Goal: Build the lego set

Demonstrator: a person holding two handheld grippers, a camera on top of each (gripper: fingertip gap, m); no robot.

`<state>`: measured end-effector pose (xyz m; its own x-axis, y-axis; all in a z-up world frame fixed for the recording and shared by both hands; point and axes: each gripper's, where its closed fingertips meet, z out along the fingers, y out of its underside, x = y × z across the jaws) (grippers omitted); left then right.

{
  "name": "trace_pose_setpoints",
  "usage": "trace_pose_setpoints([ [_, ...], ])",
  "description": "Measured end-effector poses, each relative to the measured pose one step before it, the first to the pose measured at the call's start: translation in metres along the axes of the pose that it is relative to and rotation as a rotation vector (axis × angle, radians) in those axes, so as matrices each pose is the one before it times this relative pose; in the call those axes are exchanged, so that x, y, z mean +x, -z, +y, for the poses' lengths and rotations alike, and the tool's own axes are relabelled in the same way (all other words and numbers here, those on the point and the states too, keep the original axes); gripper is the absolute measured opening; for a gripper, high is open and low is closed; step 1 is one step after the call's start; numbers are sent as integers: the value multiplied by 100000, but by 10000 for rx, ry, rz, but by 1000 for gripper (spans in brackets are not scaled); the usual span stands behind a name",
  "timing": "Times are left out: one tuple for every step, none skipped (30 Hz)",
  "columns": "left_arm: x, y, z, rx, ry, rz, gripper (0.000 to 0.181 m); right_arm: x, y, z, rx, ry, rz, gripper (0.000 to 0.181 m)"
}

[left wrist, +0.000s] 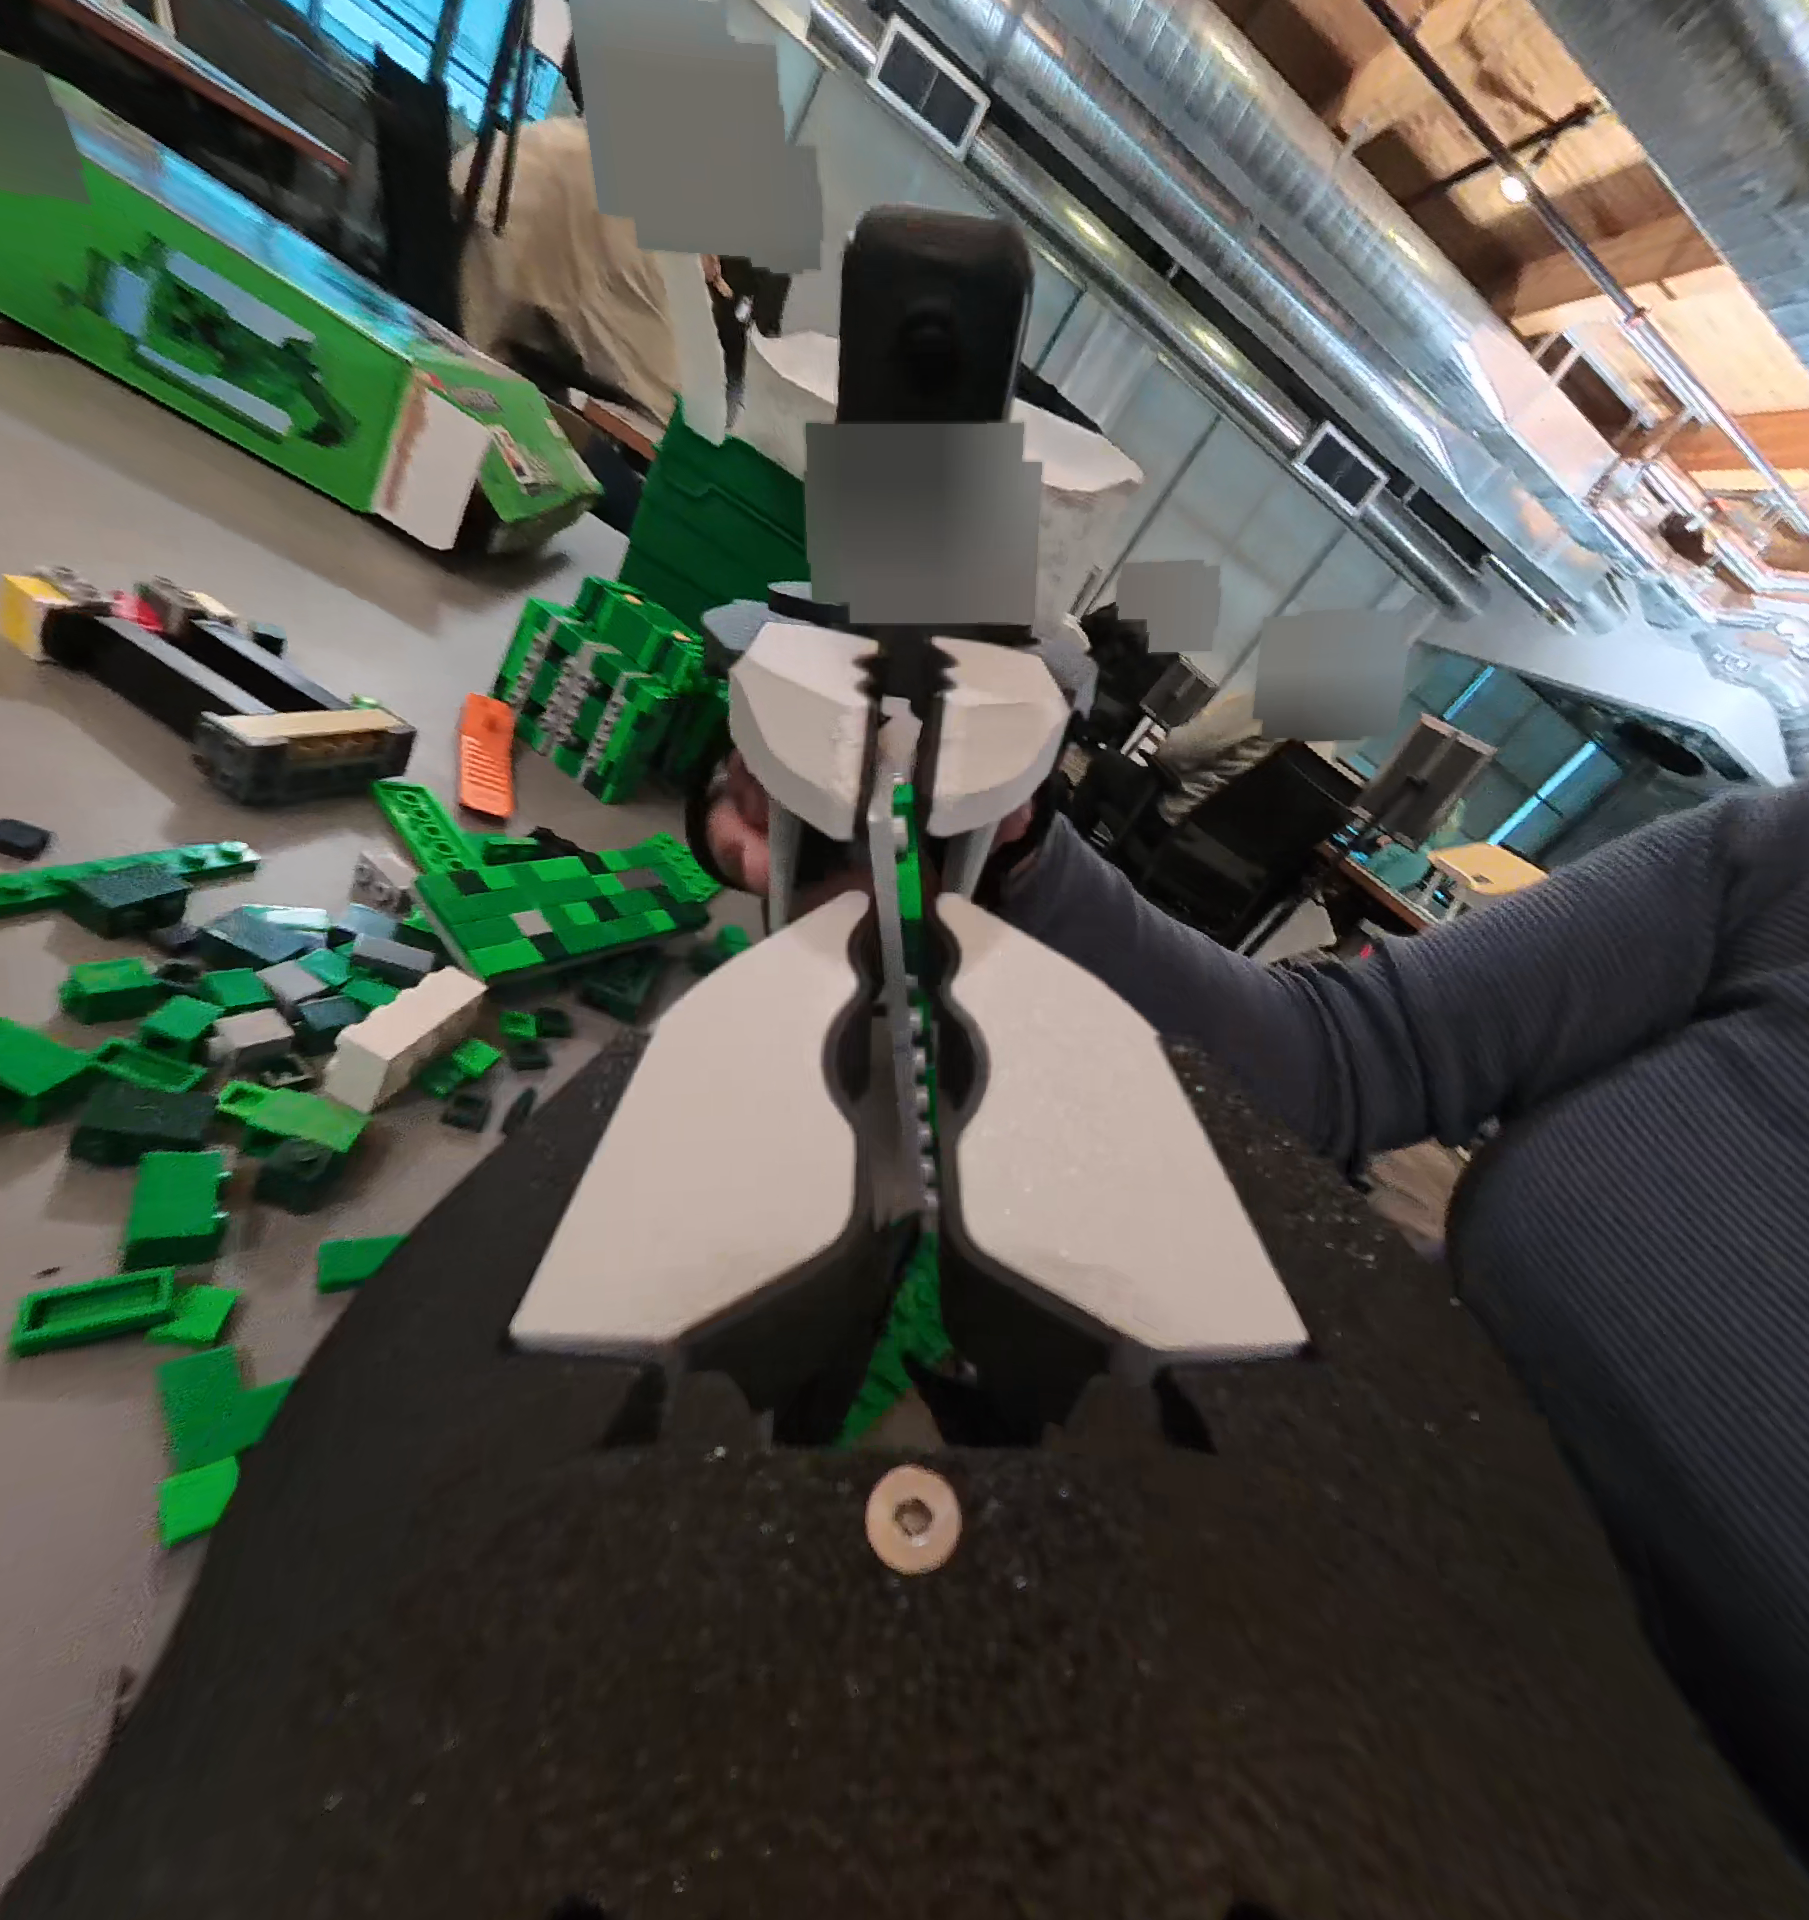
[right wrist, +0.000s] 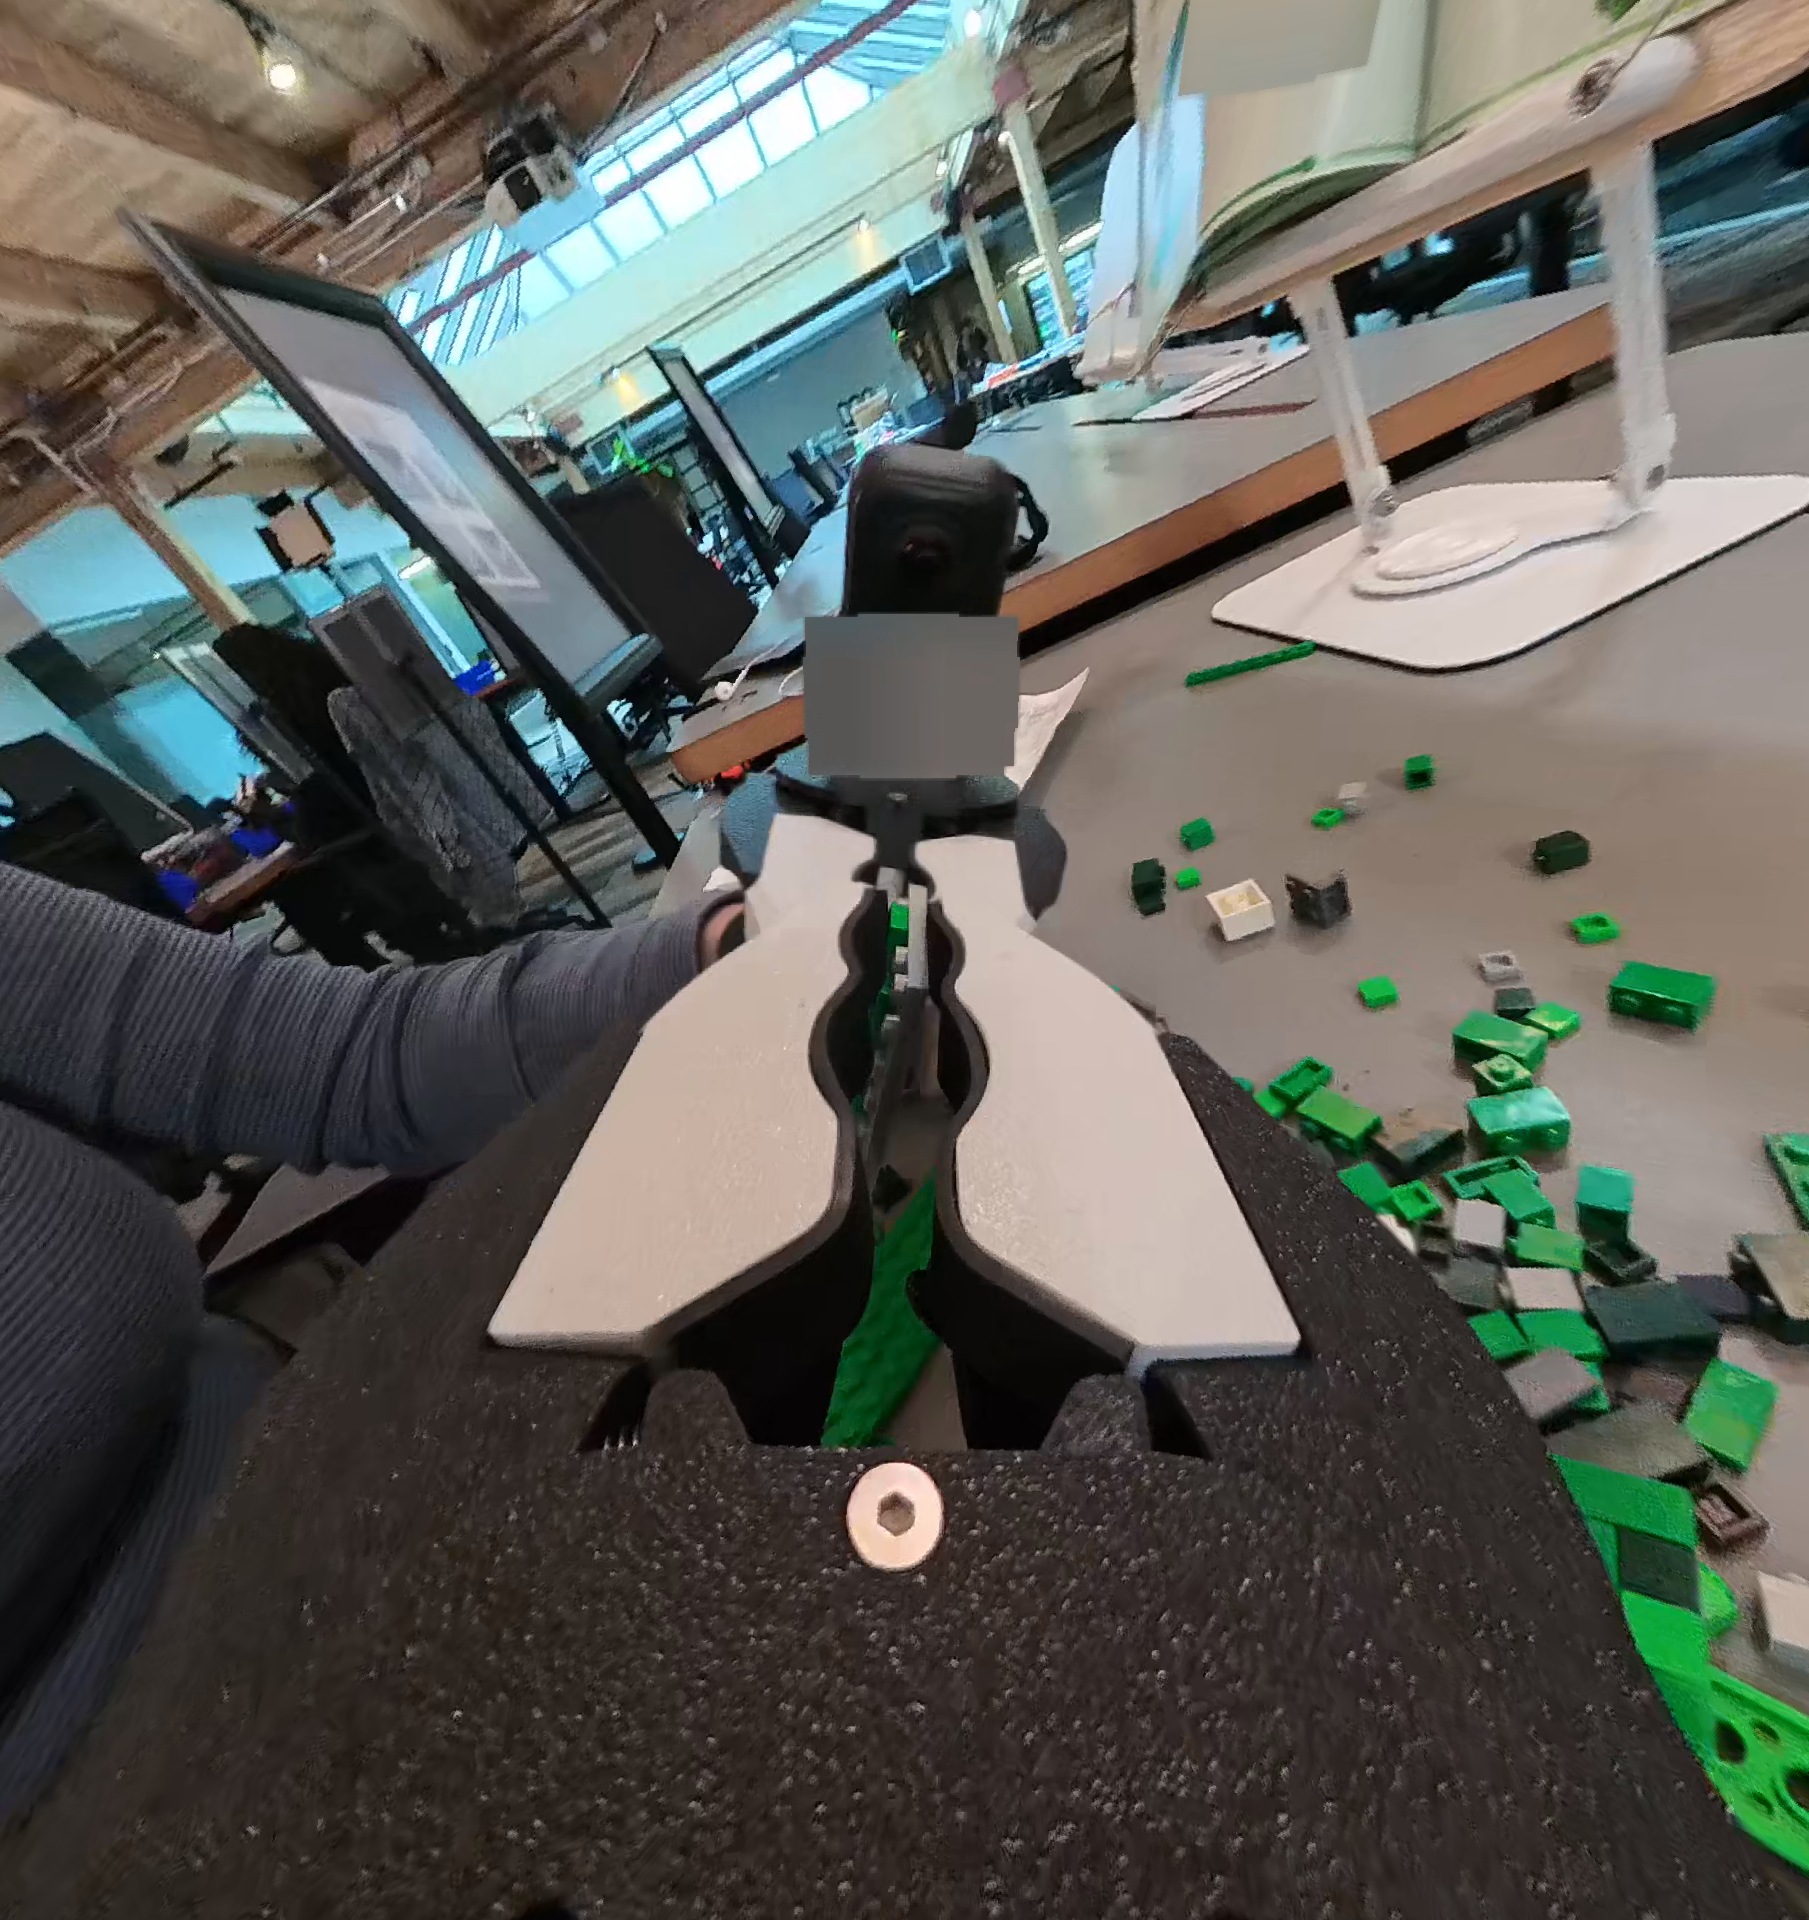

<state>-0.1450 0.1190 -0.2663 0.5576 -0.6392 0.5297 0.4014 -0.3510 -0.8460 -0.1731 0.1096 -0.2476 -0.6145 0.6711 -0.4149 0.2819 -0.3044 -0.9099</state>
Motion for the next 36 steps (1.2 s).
trace_pose_setpoints([
  [-41, 6, 83, -48, -97, -89, 6, -37, -68, -23, 13, 63, 19, 6],
  [-77, 66, -22, -20, -33, -103, 6, 127, -29, 11, 1, 116, 133, 6],
  [-146, 64, 35, -80, 26, -115, 6, 253, -21, 12, -1, 174, 221, 7],
  [-388, 110, 34, -37, 58, -256, 6, 418, 4, -49, 46, 259, 355, 10],
  [-641, 180, -5, 18, 95, -395, 6, 380, 50, -103, 77, 372, 365, 19],
  [-540, 219, -66, 59, 167, -272, 6, 304, 69, -155, 95, 489, 363, 28],
  [-342, 226, -217, 149, 235, -119, 6, 352, 69, -151, 79, 597, 447, 38],
  [-391, 280, -322, 225, 212, -174, 6, 347, 48, -26, -40, 728, 495, 47],
  [-357, 273, -243, 165, 161, -173, 5, 251, -21, 202, -238, 868, 478, 55],
  [-354, 245, -184, 104, 120, -185, 6, 137, -112, 433, -439, 993, 443, 63],
  [-392, 202, -130, 71, 88, -235, 6, 27, -204, 597, -585, 1062, 425, 70],
  [-319, 149, -83, 52, 64, -200, 6, -182, -292, 635, -636, 1085, 327, 74],
  [-208, 84, -57, 35, 59, -128, 6, -300, -374, 578, -636, 1073, 291, 79],
  [-145, 29, 1, -1, 84, -95, 6, -397, -413, 485, -599, 1043, 252, 84],
  [-113, -9, 104, -67, 119, -60, 6, -453, -422, 391, -548, 1010, 208, 88],
  [-82, -33, 97, -57, 99, -46, 6, -346, -387, 277, -492, 973, 279, 92],
  [-176, -31, 110, -62, 80, -126, 6, -287, -314, 88, -356, 864, 264, 93],
  [-236, -51, 240, -160, 56, -172, 6, -290, -250, -30, -251, 698, 179, 96],
  [239, -59, 36, -35, 33, 131, 6, -124, -235, 35, -269, 542, 213, 98],
  [253, -58, -48, 13, 23, 89, 6, -58, -190, 35, -202, 399, 183, 101],
  [100, -27, 1, -30, -43, -57, 6, -72, -155, 46, -139, 233, 86, 104],
  [57, -17, 75, -98, -118, -88, 6, -2, -92, 68, -103, 68, 61, 106],
  [121, -29, 84, -121, -168, -60, 6, 59, -60, 102, -95, -16, 37, 107],
  [75, -38, 94, -130, -182, -94, 6, 95, 0, 119, -80, -27, 35, 107],
  [49, -54, 135, -155, -220, -127, 6, 104, 35, 40, -30, -3, 48, 106],
  [131, -90, 153, -165, -264, -90, 6, -1, 44, -20, -1, 26, -2, 104],
  [167, -110, 88, -116, -257, -78, 6, -149, 18, -20, -31, 63, -72, 103],
  [157, -87, 22, -78, -239, -82, 6, -174, -27, 1, -57, 103, -58, 100],
  [47, -49, 63, -100, -236, -136, 6, -130, -65, 1, -51, 103, -4, 97],
  [-64, -11, 74, -101, -185, -160, 6, -64, -79, 14, -53, 51, 29, 97],
  [-94, 26, 87, -86, -106, -120, 6, -58, -83, -8, -29, -31, -11, 97],
  [-38, 35, 38, -42, -22, -24, 6, -10, -46, -53, 2, -57, 7, 97],
  [-3, 42, -19, 12, 21, 8, 6, 16, -35, -40, -2, -18, 34, 97],
  [-39, 32, 26, -18, -31, -41, 6, -61, -45, 2, -21, -27, -26, 97],
  [-76, 0, 90, -89, -63, -76, 6, -100, -47, 20, -14, -66, -61, 97],
  [18, -25, 69, -64, -85, -14, 6, -50, -27, -12, 15, -46, -31, 97],
])
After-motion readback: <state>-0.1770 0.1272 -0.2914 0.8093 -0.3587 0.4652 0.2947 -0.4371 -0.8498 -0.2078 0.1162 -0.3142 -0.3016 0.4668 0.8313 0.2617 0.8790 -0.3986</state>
